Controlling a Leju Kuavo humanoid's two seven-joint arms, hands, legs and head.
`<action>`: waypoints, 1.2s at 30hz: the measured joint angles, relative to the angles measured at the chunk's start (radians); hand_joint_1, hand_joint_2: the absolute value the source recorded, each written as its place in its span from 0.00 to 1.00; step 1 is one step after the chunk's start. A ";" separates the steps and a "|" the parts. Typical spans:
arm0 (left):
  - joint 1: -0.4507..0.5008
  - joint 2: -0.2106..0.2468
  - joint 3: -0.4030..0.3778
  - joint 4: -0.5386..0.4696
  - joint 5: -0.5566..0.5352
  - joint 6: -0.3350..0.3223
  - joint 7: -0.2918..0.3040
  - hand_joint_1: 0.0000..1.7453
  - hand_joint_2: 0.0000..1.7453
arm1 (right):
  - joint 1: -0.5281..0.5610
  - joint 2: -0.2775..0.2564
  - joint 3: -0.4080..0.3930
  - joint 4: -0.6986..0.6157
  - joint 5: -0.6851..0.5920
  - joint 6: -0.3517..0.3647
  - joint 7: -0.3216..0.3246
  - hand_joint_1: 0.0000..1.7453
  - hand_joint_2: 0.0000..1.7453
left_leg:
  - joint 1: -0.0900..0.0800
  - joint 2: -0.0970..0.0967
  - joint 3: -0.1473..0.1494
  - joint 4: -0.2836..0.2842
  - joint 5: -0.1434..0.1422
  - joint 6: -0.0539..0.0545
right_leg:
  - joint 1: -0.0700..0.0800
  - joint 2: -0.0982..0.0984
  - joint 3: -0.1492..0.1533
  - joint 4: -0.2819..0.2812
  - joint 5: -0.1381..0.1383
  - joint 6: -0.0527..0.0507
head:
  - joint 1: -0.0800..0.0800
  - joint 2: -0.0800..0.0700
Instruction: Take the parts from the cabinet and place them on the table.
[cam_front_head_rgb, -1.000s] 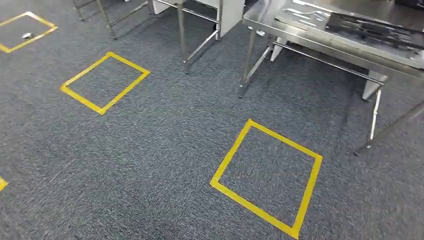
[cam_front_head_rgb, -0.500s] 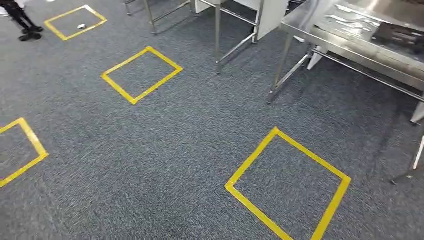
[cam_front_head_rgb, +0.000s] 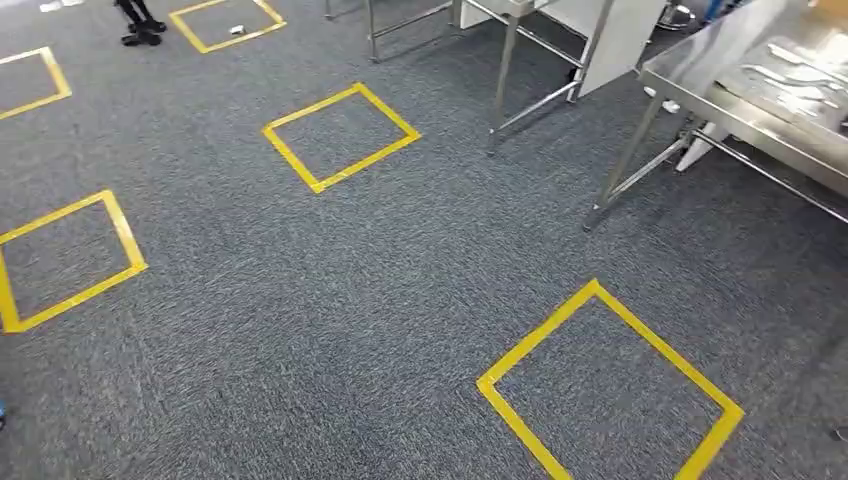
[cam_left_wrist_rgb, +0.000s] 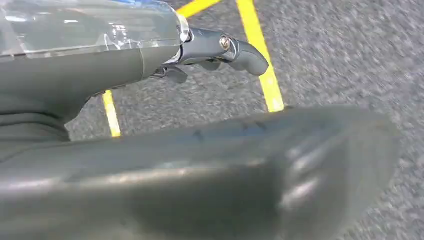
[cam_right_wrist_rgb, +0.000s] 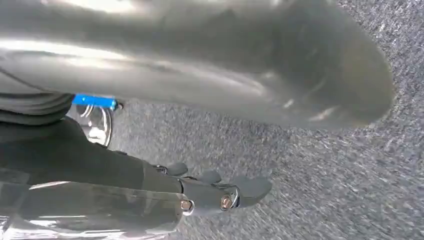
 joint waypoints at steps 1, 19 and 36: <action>0.001 0.000 -0.002 0.000 -0.001 0.001 0.000 0.00 0.00 | 0.000 0.000 0.000 0.000 0.000 0.000 0.000 0.00 0.00 | 0.002 -0.015 0.001 0.003 -0.001 -0.004 | -0.005 0.003 0.032 -0.073 0.049 0.002 | 0.000 0.000; -0.002 0.008 -0.029 -0.001 -0.022 -0.050 0.007 0.00 0.00 | -0.006 0.022 0.014 0.000 0.042 0.049 -0.018 0.00 0.00 | -0.014 0.127 0.003 0.027 -0.028 -0.031 | 0.021 -0.091 0.125 -0.265 0.102 -0.047 | 0.000 0.000; -0.010 -0.033 -0.033 0.000 -0.032 -0.060 0.027 0.00 0.00 | -0.001 -0.009 0.036 -0.001 0.063 0.049 -0.037 0.00 0.00 | -0.002 -0.064 -0.017 0.031 -0.011 -0.033 | -0.014 0.092 0.083 -0.239 0.117 -0.009 | 0.000 0.000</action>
